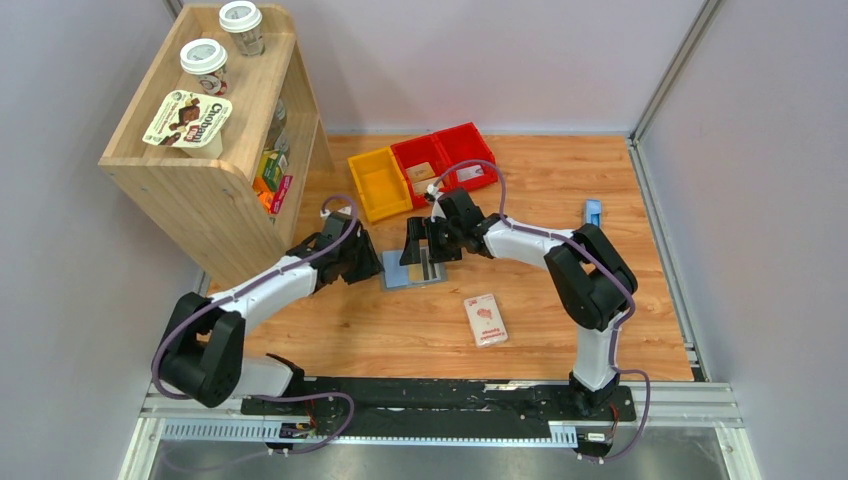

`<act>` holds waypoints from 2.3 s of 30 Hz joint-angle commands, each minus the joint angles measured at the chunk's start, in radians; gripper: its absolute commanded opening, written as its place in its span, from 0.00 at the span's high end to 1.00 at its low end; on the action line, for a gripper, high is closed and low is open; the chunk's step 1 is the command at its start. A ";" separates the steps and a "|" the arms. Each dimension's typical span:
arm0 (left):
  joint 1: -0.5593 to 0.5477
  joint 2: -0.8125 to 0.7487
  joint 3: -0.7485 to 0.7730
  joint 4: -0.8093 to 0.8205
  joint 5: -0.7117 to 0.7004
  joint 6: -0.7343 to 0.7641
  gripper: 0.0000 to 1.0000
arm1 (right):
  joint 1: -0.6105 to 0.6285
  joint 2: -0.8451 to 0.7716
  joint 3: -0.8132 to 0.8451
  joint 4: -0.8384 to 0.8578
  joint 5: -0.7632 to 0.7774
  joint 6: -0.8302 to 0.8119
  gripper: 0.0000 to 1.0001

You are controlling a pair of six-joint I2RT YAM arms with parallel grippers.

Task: Take the credit cards out of the card holder
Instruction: Remove the credit card from the card holder.

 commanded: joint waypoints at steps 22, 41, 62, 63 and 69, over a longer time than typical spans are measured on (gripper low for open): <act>-0.001 0.151 0.123 0.329 0.246 -0.029 0.45 | -0.120 -0.109 -0.077 0.109 -0.109 0.021 0.02; -0.001 0.250 0.128 0.347 0.283 -0.072 0.49 | -0.131 0.020 -0.115 0.237 -0.198 0.107 0.04; 0.004 0.226 0.057 0.327 0.233 -0.098 0.49 | -0.136 -0.072 -0.140 0.270 -0.181 0.111 0.04; 0.004 0.229 0.054 0.332 0.234 -0.100 0.50 | -0.136 -0.076 -0.140 0.281 -0.188 0.117 0.04; 0.008 0.231 0.036 0.337 0.236 -0.110 0.50 | -0.136 -0.076 -0.154 0.324 -0.216 0.144 0.04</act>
